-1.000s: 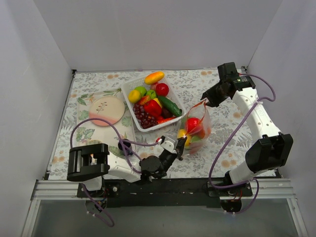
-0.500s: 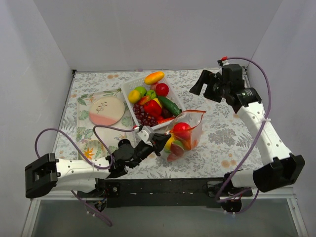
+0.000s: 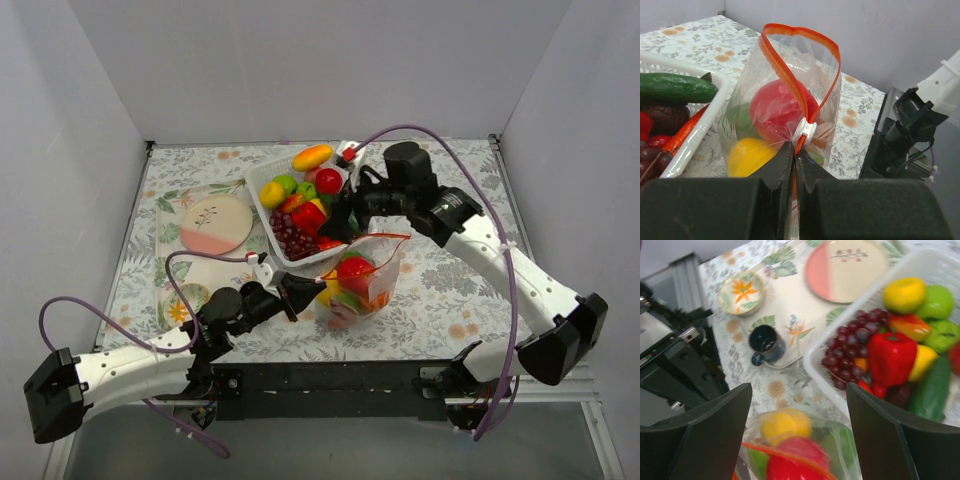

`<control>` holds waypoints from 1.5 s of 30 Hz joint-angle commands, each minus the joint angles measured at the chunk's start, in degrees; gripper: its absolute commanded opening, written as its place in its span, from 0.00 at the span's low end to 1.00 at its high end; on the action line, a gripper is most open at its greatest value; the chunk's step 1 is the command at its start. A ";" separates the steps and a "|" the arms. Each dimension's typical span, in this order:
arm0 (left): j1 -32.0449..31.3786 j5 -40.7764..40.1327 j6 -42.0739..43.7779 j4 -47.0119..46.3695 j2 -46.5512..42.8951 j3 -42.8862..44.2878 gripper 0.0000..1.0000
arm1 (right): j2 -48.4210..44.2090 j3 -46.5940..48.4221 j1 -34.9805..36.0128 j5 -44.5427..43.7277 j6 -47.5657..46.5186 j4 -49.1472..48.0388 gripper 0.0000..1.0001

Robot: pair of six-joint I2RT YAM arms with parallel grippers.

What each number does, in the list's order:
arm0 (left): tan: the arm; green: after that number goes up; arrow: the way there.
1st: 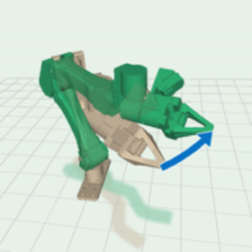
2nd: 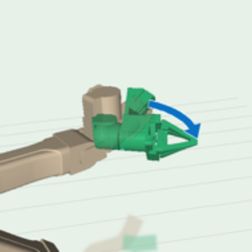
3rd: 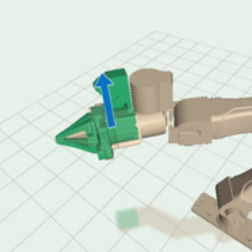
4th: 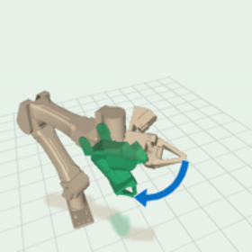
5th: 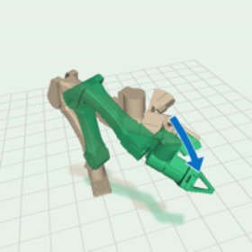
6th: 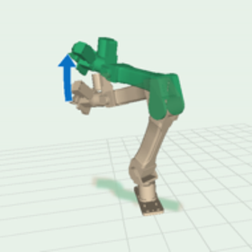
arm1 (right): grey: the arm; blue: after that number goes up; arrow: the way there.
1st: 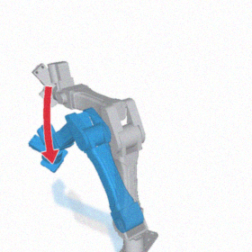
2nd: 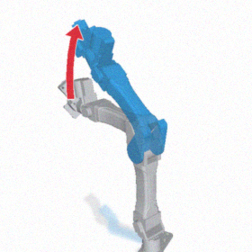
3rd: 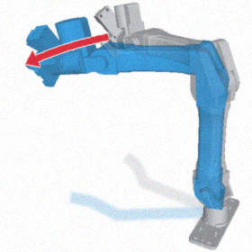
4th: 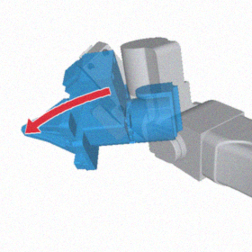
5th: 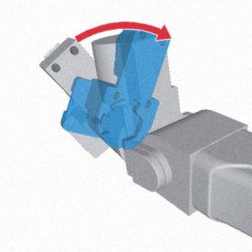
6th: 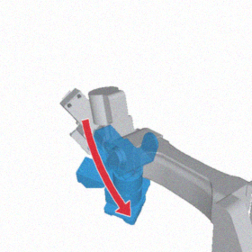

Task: Place the food in the zip-top bag and seal the zipper
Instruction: Adjust the zipper food storage bag at the center of the board, then zip the zipper food storage bag at the center of the board.

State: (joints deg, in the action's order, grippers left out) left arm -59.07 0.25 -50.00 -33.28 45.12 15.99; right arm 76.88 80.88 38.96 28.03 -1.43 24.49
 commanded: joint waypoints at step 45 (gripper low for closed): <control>4.49 6.52 -8.10 3.22 -6.72 -3.33 0.00 | 5.21 3.05 24.23 -13.71 -17.20 18.58 0.54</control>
State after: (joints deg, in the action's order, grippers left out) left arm -55.18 6.11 -57.91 -29.56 38.41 12.88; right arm 82.04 84.60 62.63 14.90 -18.33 43.59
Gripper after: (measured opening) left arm 0.010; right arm 0.542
